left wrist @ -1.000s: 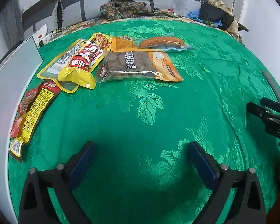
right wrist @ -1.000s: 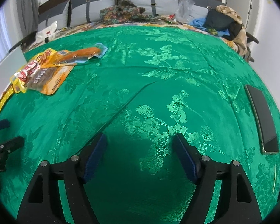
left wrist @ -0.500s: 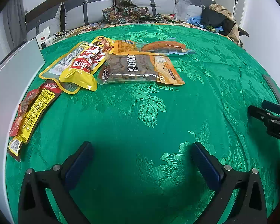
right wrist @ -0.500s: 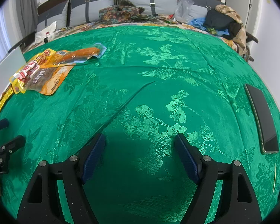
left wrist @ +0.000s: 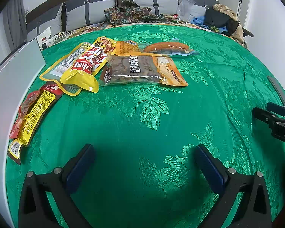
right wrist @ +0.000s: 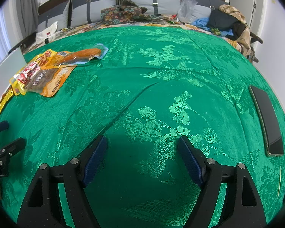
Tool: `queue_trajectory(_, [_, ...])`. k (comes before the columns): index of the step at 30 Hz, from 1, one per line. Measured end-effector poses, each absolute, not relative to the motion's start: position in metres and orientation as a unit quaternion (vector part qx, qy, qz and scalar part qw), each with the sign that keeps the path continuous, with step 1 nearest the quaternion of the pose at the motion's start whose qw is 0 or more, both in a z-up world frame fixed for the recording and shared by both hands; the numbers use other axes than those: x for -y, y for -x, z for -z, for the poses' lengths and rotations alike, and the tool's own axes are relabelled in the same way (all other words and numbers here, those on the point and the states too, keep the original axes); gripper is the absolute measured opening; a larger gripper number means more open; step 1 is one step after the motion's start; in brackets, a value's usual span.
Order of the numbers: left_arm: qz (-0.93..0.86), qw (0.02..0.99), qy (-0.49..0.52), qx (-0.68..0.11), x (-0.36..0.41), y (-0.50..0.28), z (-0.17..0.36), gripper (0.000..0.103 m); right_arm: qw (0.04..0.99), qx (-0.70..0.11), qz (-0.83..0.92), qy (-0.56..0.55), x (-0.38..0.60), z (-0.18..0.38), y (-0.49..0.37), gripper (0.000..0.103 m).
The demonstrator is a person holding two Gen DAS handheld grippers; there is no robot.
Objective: Organize snacks
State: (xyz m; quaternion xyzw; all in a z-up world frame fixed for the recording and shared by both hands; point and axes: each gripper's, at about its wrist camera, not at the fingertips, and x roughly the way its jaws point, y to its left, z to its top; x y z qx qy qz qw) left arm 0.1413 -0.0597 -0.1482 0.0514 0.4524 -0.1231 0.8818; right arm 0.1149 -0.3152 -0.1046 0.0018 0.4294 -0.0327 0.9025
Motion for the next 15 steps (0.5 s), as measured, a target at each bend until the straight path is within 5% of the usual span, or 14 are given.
queue_trajectory(15, [0.123,0.882,-0.051,-0.452,0.0597,-0.1411,0.1482,0.103,0.902,-0.430,0.031,-0.003,0.3157,0.1056,-0.1150,0.082])
